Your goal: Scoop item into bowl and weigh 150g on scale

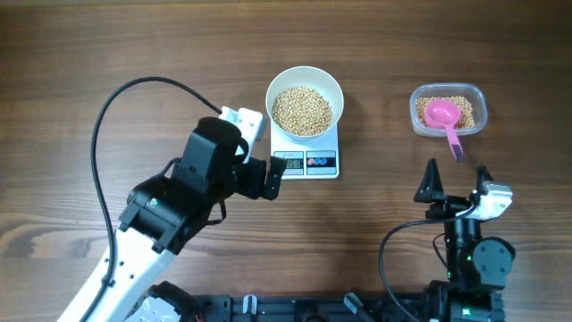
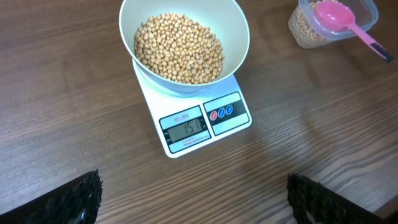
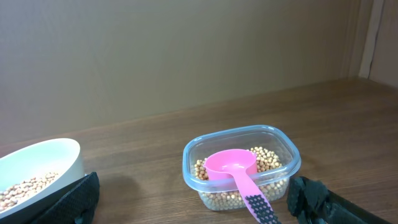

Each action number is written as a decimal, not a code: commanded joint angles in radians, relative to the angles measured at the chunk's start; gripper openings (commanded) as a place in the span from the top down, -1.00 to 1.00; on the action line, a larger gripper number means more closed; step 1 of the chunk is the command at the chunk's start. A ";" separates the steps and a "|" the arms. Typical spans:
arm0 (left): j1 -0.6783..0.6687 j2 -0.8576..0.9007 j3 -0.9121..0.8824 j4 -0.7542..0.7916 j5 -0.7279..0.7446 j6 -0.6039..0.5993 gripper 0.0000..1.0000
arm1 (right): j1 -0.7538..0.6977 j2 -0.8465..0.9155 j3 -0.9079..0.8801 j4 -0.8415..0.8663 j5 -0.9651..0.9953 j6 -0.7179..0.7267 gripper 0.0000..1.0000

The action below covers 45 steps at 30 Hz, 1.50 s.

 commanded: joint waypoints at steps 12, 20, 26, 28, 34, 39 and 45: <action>0.158 -0.356 -0.177 -0.033 -0.010 -0.010 -1.00 | 0.007 -0.014 -0.005 0.005 0.018 -0.019 -0.99; 0.393 -0.595 -0.304 -0.011 0.024 -0.010 -1.00 | 0.007 -0.014 -0.005 0.005 0.018 -0.019 -0.99; 0.491 -0.777 -0.438 0.087 0.024 -0.010 -1.00 | 0.007 -0.014 -0.005 0.005 0.018 -0.019 -1.00; 0.512 -0.833 -0.483 0.147 0.026 -0.013 -1.00 | 0.007 -0.014 -0.005 0.005 0.018 -0.019 -0.99; 0.549 -0.936 -0.629 0.341 0.017 -0.014 -1.00 | 0.007 -0.014 -0.005 0.005 0.018 -0.019 -0.99; 0.551 -0.972 -0.763 0.563 0.007 -0.013 -1.00 | 0.007 -0.014 -0.005 0.005 0.018 -0.019 -0.99; 0.562 -1.076 -0.896 0.710 0.008 -0.013 -1.00 | 0.007 -0.014 -0.005 0.005 0.018 -0.019 -1.00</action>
